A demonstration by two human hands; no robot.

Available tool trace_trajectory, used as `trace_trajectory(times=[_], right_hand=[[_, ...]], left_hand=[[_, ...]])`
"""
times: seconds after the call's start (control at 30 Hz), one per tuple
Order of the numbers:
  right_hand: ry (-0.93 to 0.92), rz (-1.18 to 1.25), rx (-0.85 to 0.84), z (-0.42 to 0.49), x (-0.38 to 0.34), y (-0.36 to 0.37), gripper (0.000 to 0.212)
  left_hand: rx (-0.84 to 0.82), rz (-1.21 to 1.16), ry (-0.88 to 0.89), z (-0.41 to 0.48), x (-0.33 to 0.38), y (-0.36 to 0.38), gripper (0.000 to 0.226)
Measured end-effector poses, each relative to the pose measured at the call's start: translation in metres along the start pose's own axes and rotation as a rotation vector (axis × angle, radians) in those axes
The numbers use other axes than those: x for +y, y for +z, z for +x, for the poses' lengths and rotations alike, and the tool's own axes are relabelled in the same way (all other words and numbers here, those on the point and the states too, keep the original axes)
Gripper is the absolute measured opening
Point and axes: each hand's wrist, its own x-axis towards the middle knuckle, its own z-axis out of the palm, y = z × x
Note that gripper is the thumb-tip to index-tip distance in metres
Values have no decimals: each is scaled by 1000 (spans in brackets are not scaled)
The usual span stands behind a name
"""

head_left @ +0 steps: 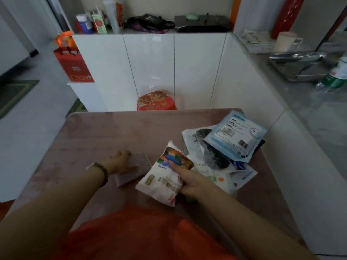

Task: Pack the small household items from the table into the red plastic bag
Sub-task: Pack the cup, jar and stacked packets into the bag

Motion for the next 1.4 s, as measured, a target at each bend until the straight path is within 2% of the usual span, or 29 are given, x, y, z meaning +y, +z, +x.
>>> trace_trajectory(times=[0.1, 0.2, 0.27, 0.3, 0.37, 0.47, 0.63, 0.7, 0.77, 0.87, 0.93, 0.97, 1.03, 1.07, 1.17, 1.23, 1.3, 1.4], right_hand=[[10, 5, -47, 21, 8, 16, 9], [-41, 24, -109, 20, 5, 20, 10], [-91, 15, -155, 9, -3, 24, 18], [-125, -3, -167, 1, -8, 27, 22], [-215, -51, -168, -22, -19, 36, 23], [-340, -85, -151, -70, -32, 50, 24], [-450, -114, -187, -166, -30, 65, 26], [-463, -127, -218, -203, -21, 69, 31], [-481, -169, -236, -236, -9, 73, 35], [-528, -214, -240, -278, 15, 74, 22], [-550, -227, -246, -298, 33, 71, 13], [-565, -240, -247, -306, 42, 69, 9], [-573, -251, -238, -318, 62, 66, 25], [-569, -252, -233, -324, 72, 65, 28], [-522, -252, -227, -332, 101, 67, 14], [-484, -255, -228, -332, 119, 72, 10], [-439, -274, -220, -331, 136, 81, 9], [-376, -354, -180, -324, 161, 94, 10]], left_hand=[[-80, -53, 23, -8, -5, -5, 64], [-296, -572, 82, -24, 1, -16, 48], [-319, -890, 104, -45, 16, -32, 46], [-317, -962, 131, -58, 24, -42, 50], [-320, -985, 219, -92, 42, -65, 56], [-250, -910, 402, -141, 60, -85, 31], [-129, -997, 536, -228, 72, -94, 18], [-59, -1020, 605, -263, 73, -89, 25], [65, -1006, 667, -298, 72, -82, 35], [174, -1007, 737, -353, 60, -68, 13], [228, -1018, 730, -387, 44, -53, 18], [293, -1003, 696, -400, 32, -43, 24], [452, -995, 588, -421, 4, -15, 34], [533, -998, 529, -429, -11, 2, 31], [701, -977, 400, -447, -57, 54, 19], [725, -819, 405, -453, -80, 89, 26], [734, -469, 489, -454, -98, 120, 29], [555, -61, 480, -444, -112, 154, 62]])
